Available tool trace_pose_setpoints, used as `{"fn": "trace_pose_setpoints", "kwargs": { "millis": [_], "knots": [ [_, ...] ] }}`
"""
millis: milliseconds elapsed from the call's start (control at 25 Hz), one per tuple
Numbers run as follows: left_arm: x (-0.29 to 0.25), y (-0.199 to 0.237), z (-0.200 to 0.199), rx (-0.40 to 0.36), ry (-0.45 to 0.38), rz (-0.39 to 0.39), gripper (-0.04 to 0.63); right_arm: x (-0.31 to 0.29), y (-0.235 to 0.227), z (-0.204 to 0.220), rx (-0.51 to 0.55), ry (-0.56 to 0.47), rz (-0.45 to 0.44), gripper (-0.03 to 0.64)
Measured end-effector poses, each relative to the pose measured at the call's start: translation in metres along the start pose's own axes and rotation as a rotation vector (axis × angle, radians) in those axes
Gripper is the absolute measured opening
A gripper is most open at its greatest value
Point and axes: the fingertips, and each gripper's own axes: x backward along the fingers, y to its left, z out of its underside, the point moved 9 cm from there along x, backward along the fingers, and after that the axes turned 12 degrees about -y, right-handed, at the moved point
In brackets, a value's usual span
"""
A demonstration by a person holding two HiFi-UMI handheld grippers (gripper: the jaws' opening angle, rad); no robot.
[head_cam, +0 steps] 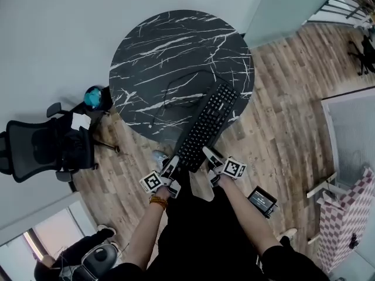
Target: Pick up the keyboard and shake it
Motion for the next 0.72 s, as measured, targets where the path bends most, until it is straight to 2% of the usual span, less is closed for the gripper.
{"fn": "trace_pose_setpoints", "kwargs": {
  "millis": [120,240,320,400,440,520,600,720],
  "knots": [
    [-0.003,-0.031,0.003,-0.033,0.024,0.095,0.144,-0.004,-0.001,-0.004,-0.042,0.024,-0.072,0.268],
    [-0.009,-0.057,0.002,-0.13,0.057,0.164,0.144,-0.015,0.013,-0.016,-0.101,0.01,-0.25,0.268],
    [-0.015,-0.064,0.006,-0.204,0.127,0.182,0.144,-0.023,0.024,-0.024,-0.141,-0.001,-0.336,0.267],
    [-0.019,-0.067,0.013,-0.25,0.173,0.181,0.161,-0.028,0.022,-0.026,-0.203,0.001,-0.306,0.219],
    [-0.02,-0.068,0.015,-0.26,0.18,0.173,0.163,-0.029,0.018,-0.026,-0.227,0.009,-0.267,0.115],
    [-0.021,-0.07,0.016,-0.273,0.191,0.154,0.184,-0.029,0.015,-0.028,-0.216,0.043,-0.216,0.117],
    [-0.019,-0.073,0.019,-0.3,0.215,0.146,0.206,-0.029,0.018,-0.032,-0.164,0.099,-0.201,0.118],
    [-0.012,-0.08,0.021,-0.353,0.247,0.151,0.207,-0.023,0.021,-0.043,-0.116,0.154,-0.162,0.121]
  ]
}}
